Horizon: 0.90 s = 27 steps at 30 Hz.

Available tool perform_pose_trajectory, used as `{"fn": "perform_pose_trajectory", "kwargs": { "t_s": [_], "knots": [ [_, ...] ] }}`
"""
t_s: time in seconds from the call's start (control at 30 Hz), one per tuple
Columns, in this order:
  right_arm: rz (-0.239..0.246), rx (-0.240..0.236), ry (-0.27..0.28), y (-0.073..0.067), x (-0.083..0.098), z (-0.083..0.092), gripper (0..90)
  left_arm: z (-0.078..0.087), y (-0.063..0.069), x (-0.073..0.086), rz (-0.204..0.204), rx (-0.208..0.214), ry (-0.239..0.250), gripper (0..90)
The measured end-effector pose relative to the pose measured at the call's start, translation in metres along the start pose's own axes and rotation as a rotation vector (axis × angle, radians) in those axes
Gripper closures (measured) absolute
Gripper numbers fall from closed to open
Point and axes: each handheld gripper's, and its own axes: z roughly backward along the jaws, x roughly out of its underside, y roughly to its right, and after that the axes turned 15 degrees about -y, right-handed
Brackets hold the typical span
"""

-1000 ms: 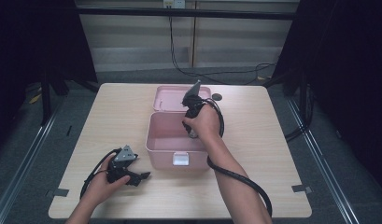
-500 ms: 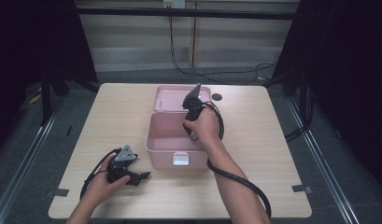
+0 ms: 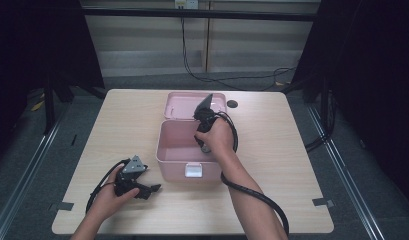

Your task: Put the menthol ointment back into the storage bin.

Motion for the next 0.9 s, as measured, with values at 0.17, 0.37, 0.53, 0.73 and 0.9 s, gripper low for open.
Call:
{"fn": "perform_pose_trajectory", "kwargs": {
  "t_s": [0.17,0.37,0.53,0.73,0.9],
  "knots": [
    [0.002,0.001,-0.009,-0.0005,-0.0004,-0.0049,50.7,0.0,0.0,0.0,0.0,0.0,0.0,11.4],
    [0.0,0.004,-0.015,0.0017,-0.0007,-0.0099,50.5,0.0001,-0.0001,0.0,-0.001,0.0,-0.001,11.3],
    [0.0,0.007,-0.006,0.0028,-0.0005,-0.0095,50.2,0.0,-0.0001,0.0,-0.001,0.0,-0.001,11.4],
    [-0.003,-0.001,0.001,0.0043,0.0001,-0.0058,48.7,0.0,-0.0001,0.0,-0.001,0.0,0.0,11.4],
    [-0.007,-0.003,-0.011,0.0055,0.0017,-0.0022,46.6,0.0,-0.0001,0.0,0.0,0.0,0.0,11.4]
  ]
}}
